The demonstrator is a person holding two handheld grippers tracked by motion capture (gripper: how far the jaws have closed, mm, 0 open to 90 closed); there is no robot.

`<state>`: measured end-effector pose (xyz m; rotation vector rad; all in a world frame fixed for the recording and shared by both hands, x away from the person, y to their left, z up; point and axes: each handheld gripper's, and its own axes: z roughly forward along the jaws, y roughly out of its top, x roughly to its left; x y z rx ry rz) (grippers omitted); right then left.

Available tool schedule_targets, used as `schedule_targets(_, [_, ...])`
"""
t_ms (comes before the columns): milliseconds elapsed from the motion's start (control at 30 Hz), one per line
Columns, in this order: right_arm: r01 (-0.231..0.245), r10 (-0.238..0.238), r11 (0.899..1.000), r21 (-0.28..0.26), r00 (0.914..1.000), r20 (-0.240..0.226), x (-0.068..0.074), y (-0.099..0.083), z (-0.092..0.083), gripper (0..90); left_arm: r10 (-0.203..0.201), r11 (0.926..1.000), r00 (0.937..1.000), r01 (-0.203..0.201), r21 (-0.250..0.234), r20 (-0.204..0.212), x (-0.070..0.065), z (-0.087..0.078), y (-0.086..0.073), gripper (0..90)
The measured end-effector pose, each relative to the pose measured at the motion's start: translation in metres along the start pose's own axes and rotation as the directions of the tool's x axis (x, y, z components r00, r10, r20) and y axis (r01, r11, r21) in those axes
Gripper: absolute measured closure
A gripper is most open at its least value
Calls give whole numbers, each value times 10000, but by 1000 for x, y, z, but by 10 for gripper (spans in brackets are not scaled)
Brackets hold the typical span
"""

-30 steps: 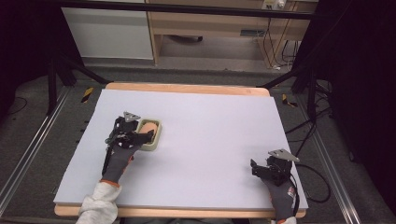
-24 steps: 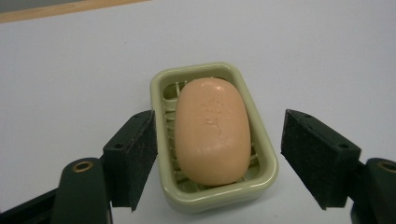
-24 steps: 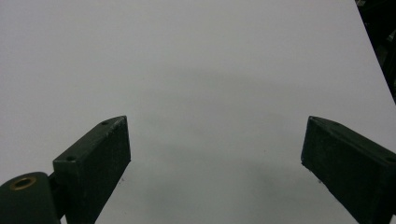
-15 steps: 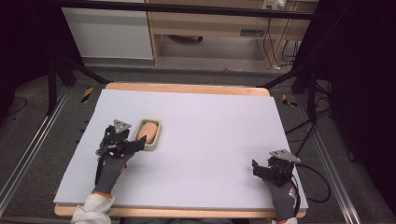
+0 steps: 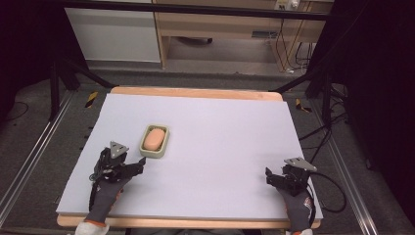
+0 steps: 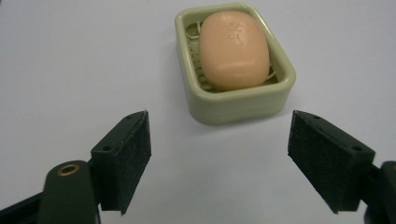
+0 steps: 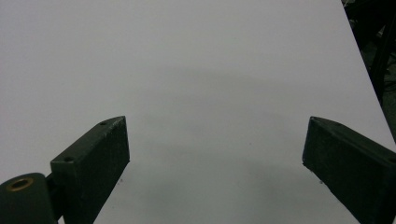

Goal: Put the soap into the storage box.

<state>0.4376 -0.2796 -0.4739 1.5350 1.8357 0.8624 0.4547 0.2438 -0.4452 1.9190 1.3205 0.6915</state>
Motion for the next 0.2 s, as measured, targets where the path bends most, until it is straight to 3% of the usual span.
schedule_targets(200, [-103,103,9999,-4,9999,-15,-2,0,-1,75,-27,9999,9998,30,165,-213,6,-3,-13,184])
